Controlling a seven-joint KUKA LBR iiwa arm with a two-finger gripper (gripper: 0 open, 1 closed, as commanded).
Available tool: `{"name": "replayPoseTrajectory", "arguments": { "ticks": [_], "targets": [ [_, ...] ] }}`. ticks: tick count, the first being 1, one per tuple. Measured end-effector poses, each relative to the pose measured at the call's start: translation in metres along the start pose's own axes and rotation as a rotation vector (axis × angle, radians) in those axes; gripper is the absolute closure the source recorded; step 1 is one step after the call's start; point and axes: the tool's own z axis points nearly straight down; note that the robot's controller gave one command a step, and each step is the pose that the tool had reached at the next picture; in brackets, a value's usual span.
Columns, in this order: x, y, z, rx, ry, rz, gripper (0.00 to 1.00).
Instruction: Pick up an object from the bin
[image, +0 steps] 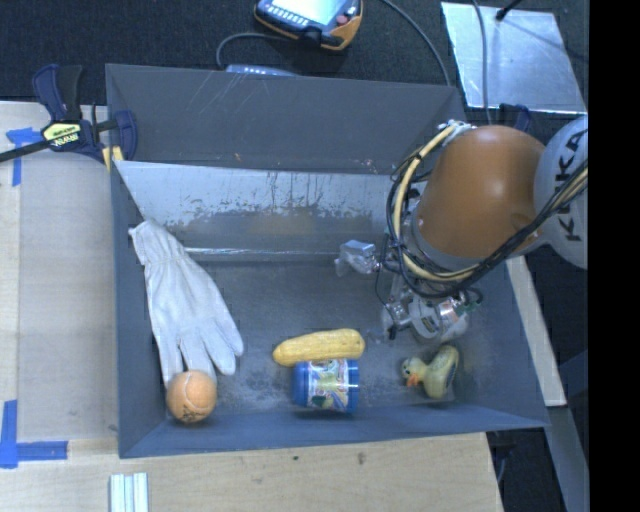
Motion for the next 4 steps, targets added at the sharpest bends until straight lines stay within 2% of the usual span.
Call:
{"name": "replayPoseTrajectory", "arguments": {
  "ticks": [1,2,3,4],
  "targets": [
    [0.001,0.001,0.001,-0.002,0.003,0.0,0.0],
    [0.013,0.03,0.051,0.003,-0.008,-0.032,0.0],
    [0.016,0.035,0.084,-0.002,0.001,0.022,0.0],
    [0.003,0.062,0.103,0.004,-0.008,-0.146,1.0]
  ]
}}
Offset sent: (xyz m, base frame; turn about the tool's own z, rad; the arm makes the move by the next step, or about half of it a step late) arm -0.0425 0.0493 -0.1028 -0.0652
